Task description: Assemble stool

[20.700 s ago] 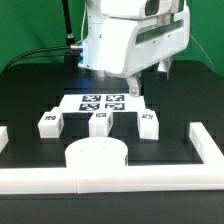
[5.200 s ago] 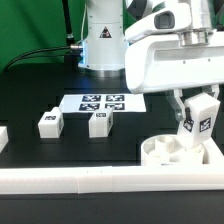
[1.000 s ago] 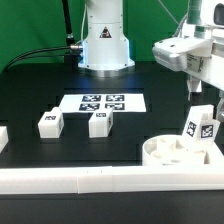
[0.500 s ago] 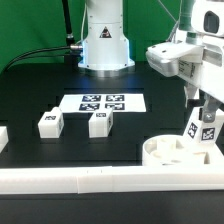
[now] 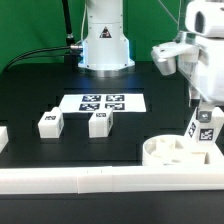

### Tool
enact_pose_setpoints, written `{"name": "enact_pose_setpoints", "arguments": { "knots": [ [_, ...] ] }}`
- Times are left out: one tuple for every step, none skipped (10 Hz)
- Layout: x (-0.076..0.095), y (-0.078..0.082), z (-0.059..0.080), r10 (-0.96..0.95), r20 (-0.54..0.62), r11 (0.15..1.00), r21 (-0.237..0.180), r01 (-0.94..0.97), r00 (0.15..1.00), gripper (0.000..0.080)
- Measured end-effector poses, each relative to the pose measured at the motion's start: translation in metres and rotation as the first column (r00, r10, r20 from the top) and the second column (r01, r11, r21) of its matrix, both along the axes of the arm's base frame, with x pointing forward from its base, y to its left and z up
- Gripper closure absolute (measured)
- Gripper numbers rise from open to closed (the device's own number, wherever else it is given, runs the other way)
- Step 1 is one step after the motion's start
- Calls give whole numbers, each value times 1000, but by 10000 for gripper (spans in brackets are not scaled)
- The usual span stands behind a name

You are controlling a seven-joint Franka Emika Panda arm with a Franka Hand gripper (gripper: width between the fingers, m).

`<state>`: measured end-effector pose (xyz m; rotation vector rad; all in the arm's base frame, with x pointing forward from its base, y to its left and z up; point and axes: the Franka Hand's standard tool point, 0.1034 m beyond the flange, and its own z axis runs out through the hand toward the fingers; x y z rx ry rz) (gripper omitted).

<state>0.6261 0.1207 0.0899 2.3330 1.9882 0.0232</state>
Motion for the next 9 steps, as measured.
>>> {"name": "enact_pose_setpoints", "arguments": {
  "knots": [
    [-1, 1, 0, -143, 2, 990, 8, 143, 990, 469],
    [-3, 1, -1, -320, -9, 947, 19, 320, 948, 468],
    [-2, 0, -1, -427, -11, 904, 32, 427, 904, 468],
    [-2, 0, -1, -457, -10, 889, 34, 457, 889, 468],
    [-2, 0, -1, -535, -9, 844, 38, 535, 845, 468],
    [-2, 0, -1, -588, -9, 808, 42, 588, 809, 468],
    [-2, 0, -1, -629, -9, 776, 44, 629, 777, 468],
    [-2, 0, -1, -695, -9, 717, 50, 695, 719, 468],
    [-3, -1, -1, -803, -13, 592, 88, 801, 595, 468]
  ]
}}
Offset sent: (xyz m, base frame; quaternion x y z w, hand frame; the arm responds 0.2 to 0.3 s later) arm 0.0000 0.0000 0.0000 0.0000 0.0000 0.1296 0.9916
